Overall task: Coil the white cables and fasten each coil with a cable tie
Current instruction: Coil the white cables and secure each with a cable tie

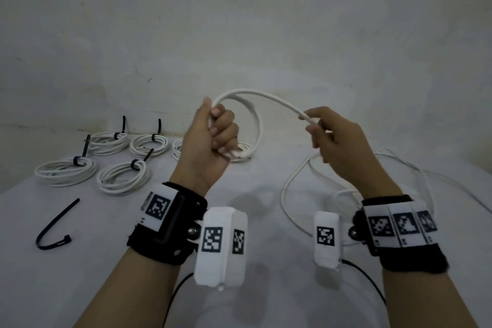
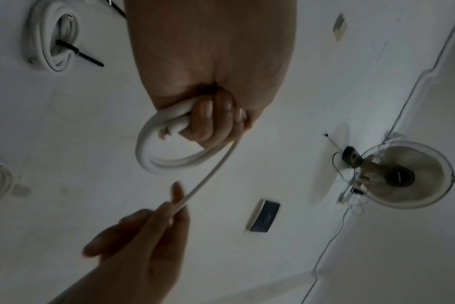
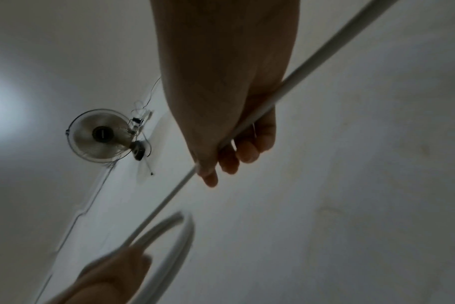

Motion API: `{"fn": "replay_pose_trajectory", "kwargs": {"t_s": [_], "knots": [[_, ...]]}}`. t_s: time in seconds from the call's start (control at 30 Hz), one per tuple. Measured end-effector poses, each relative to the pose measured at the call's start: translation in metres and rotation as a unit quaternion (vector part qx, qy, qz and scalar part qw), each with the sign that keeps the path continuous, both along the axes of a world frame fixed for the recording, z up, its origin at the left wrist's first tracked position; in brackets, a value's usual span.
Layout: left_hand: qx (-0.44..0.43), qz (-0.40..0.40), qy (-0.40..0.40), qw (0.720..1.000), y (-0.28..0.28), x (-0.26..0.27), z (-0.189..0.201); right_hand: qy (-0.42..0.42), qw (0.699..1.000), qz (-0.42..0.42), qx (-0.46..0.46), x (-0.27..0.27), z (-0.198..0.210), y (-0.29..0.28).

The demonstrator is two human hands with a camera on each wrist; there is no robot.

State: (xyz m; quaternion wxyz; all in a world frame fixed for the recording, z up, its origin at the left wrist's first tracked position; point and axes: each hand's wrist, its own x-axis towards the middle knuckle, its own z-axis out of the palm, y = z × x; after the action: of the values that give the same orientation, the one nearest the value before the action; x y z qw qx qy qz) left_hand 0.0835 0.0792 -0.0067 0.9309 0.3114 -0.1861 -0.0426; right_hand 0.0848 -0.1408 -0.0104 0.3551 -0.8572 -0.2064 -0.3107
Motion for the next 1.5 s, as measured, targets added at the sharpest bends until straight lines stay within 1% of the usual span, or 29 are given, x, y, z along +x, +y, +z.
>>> {"fn": "replay_pose_trajectory", "kwargs": {"t_s": [0.07,0.13,0.2,0.3,0.43,0.53,0.6,0.73,0.8,0.87,0.93,1.0,1.07,1.17,1.23,1.3,1.37,1.4,1.5], "knots": [[-0.045,0.020,-0.006,0.999,0.015,0.005,0.002,0.014,1.000,-0.015,0.004,-0.001,0.000,-0.013],[-0.058,0.036,-0.011,0.998,0.024,0.008,0.002,0.015,1.000,-0.023,-0.007,-0.002,0.000,-0.014],[-0.065,0.049,-0.009,0.997,0.027,0.009,0.001,0.020,0.998,-0.022,-0.055,-0.003,-0.001,-0.007],[-0.068,0.071,-0.008,0.995,0.027,0.010,0.000,0.072,0.986,0.021,-0.147,-0.005,-0.003,0.010],[-0.035,0.105,-0.004,0.994,0.025,0.011,-0.001,0.143,0.965,0.069,-0.207,-0.015,0.004,0.026],[0.011,0.111,-0.007,0.994,0.014,0.009,-0.001,0.162,0.960,0.103,-0.203,-0.027,0.012,0.035],[0.058,0.107,-0.006,0.993,0.005,0.008,-0.002,0.166,0.958,0.130,-0.195,-0.036,0.018,0.041],[0.167,0.086,-0.010,0.982,-0.016,0.001,-0.010,0.137,0.958,0.176,-0.181,-0.050,0.026,0.050],[0.216,0.078,-0.018,0.973,-0.025,-0.005,-0.013,0.102,0.970,0.161,-0.149,-0.051,0.028,0.051],[0.258,0.081,-0.018,0.963,-0.032,-0.009,-0.015,0.050,0.984,0.127,-0.111,-0.048,0.027,0.050],[0.291,0.087,-0.016,0.953,-0.035,-0.010,-0.015,-0.003,0.991,0.102,-0.086,-0.044,0.025,0.047],[0.313,0.087,-0.014,0.946,-0.036,-0.011,-0.014,-0.037,0.993,0.091,-0.063,-0.042,0.024,0.046],[0.319,0.074,-0.020,0.945,-0.035,-0.012,-0.014,-0.056,0.994,0.084,-0.036,-0.040,0.023,0.045],[0.293,0.029,-0.029,0.955,-0.034,-0.014,-0.013,-0.098,0.993,0.061,-0.002,-0.032,0.019,0.043],[0.268,-0.005,-0.024,0.963,-0.032,-0.014,-0.013,-0.131,0.991,0.031,-0.015,-0.024,0.014,0.040],[0.245,-0.034,-0.017,0.969,-0.031,-0.013,-0.012,-0.128,0.991,0.016,-0.045,-0.017,0.009,0.038],[0.228,-0.054,-0.011,0.972,-0.031,-0.014,-0.012,-0.114,0.990,0.021,-0.080,-0.013,0.004,0.038],[0.220,-0.063,-0.006,0.973,-0.032,-0.014,-0.012,-0.107,0.990,0.033,-0.082,-0.012,0.004,0.038],[0.201,-0.091,0.004,0.975,-0.033,-0.016,-0.012,-0.115,0.989,0.071,-0.057,-0.010,0.004,0.036]]}}
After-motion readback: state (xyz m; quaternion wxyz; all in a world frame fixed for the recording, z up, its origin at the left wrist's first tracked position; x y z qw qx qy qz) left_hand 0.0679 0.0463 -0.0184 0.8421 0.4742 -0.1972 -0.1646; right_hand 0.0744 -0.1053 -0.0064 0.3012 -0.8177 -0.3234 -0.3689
